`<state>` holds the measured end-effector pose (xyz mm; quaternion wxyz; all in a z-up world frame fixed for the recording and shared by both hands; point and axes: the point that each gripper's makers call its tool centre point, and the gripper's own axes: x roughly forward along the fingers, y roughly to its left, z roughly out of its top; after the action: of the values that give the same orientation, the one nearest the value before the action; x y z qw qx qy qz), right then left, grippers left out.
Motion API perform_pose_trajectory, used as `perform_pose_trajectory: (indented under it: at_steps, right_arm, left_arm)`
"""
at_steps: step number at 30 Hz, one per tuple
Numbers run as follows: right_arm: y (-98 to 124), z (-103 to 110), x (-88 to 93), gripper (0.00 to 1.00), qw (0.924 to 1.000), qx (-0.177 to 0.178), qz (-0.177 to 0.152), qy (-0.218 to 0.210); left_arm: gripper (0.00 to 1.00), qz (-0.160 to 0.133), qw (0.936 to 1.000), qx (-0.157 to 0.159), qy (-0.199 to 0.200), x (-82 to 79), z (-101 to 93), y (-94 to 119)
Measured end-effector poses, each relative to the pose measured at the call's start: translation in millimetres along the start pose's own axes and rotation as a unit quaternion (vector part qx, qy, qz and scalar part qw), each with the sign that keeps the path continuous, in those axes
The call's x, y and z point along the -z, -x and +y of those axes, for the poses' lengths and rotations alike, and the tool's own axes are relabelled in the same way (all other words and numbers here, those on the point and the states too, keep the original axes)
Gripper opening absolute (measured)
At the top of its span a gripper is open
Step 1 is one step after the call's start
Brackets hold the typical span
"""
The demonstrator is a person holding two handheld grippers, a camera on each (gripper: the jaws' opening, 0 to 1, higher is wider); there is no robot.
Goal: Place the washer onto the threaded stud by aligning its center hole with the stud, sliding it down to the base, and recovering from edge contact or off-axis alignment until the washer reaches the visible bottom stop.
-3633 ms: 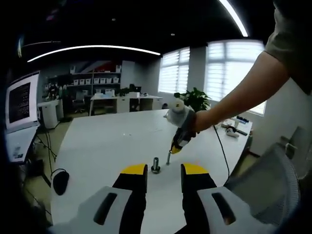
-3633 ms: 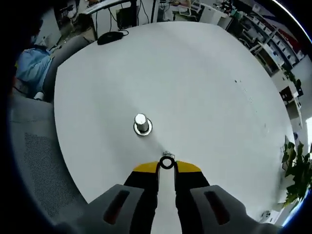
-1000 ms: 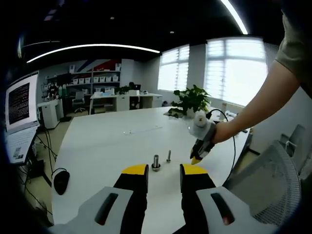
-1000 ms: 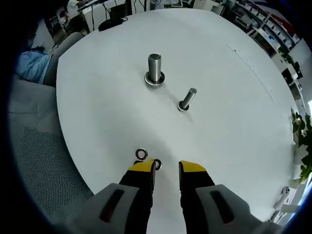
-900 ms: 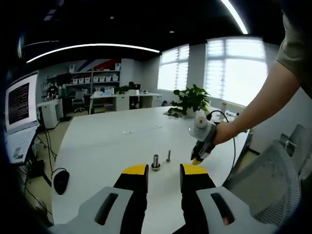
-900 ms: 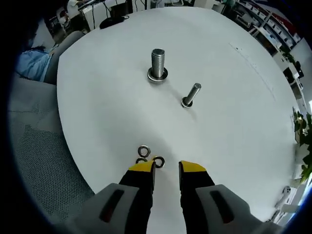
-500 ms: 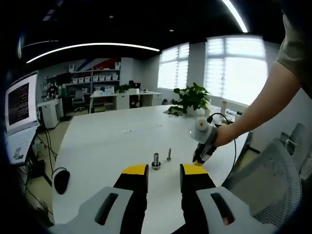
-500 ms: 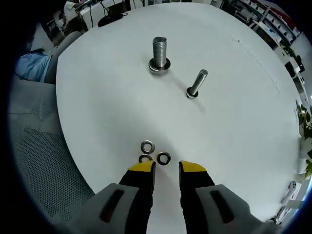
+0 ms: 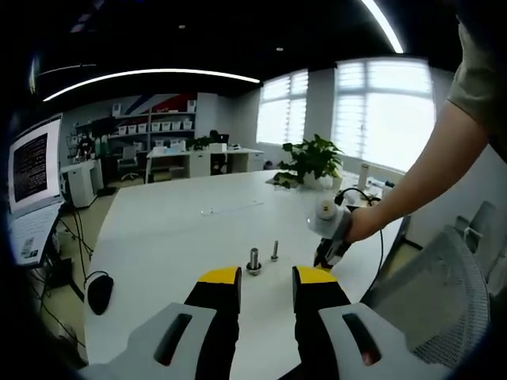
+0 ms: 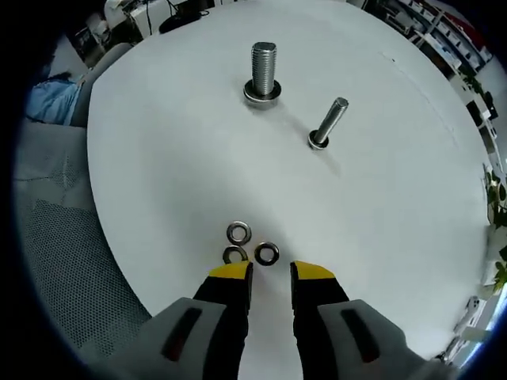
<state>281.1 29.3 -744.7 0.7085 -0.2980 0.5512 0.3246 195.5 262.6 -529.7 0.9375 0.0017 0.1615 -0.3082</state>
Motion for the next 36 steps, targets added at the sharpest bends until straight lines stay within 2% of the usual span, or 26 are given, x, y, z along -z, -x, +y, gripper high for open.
perform_pose_trajectory:
  at_steps: [12,15,18,36]
  right_arm:
    - [-1.1,1.0,-4.9,0.19,0.9998,-0.007,0.004,0.018]
    - [-3.2,0.8,-4.4,0.18,0.9996,-0.023,0.004,-0.016]
    - [-1.6,2.5,-4.9,0.18,0.9994,-0.025,0.018,0.018]
    - [-3.5,4.8,-7.5,0.18,0.996,-0.026,0.043,0.074]
  left_arm:
    - [0.24,0.002,1.0,-0.001,0.001,0.2,0.5,0.1]
    - [0.24,0.002,1.0,-0.001,0.001,0.4,0.6,0.0]
    - [0.24,0.003,1.0,-0.001,0.0,1.0,0.5,-0.2]
    - [0.23,0.004,1.0,-0.001,0.002,1.4,1.2,-0.5]
